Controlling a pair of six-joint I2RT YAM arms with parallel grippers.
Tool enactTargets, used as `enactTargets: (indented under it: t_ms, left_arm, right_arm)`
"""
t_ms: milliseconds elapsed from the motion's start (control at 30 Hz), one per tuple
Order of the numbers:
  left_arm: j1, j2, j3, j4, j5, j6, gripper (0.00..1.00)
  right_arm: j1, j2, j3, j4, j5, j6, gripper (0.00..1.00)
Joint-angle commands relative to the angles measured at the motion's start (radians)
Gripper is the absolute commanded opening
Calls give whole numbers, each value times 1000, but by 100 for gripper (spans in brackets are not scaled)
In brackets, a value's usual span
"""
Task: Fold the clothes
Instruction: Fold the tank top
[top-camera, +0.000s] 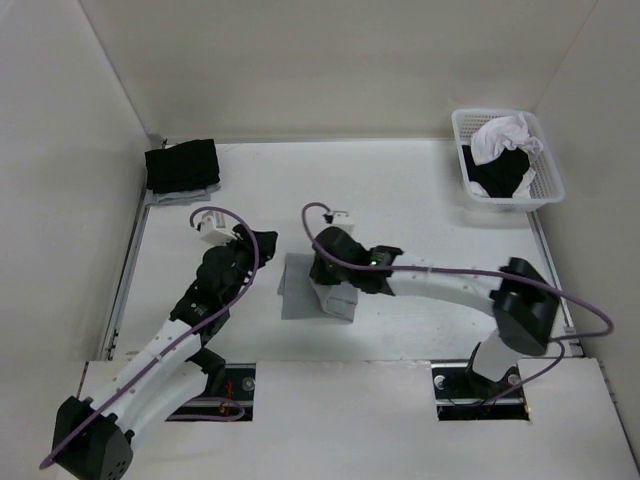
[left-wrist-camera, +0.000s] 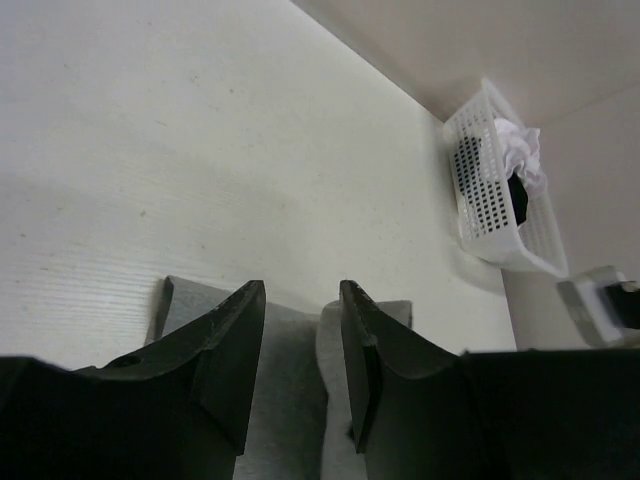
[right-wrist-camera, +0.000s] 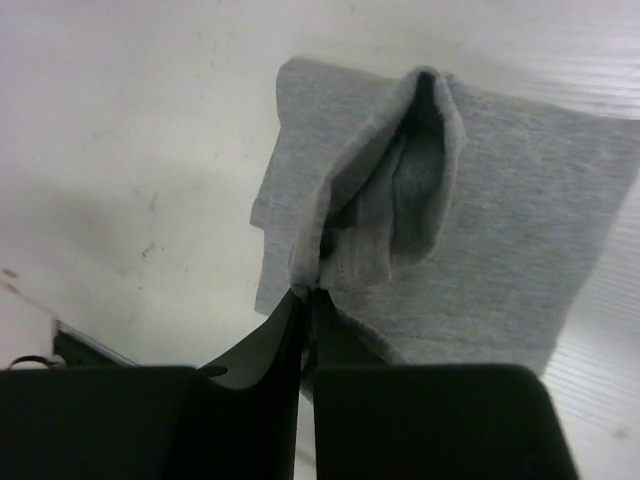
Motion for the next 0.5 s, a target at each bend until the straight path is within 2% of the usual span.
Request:
enactTargets:
  t_ms: [0,100,167,267,367,467]
  left_arm:
    - [49,-51,-27,-52,50,19,35]
    - [102,-79,-32,-77,73,25,36]
    - [133,-85,-33,-81,89,30,36]
    - [152,-68,-30,-74,106,27,37]
    - [121,-22,-23,-58,107,25,37]
    - [35,50,-24,-8,89,18,37]
  right_arm:
    - [81,173,165,-26,25,-4,13]
    - [144,263,274,-19,10,5,44]
    - [168,258,308,-11,8,-4,52]
    - [173,177,269,24,12,-10,53]
    - [166,41,134,84,28,-11,51]
    - [117,-100,-41,159,50,-4,24]
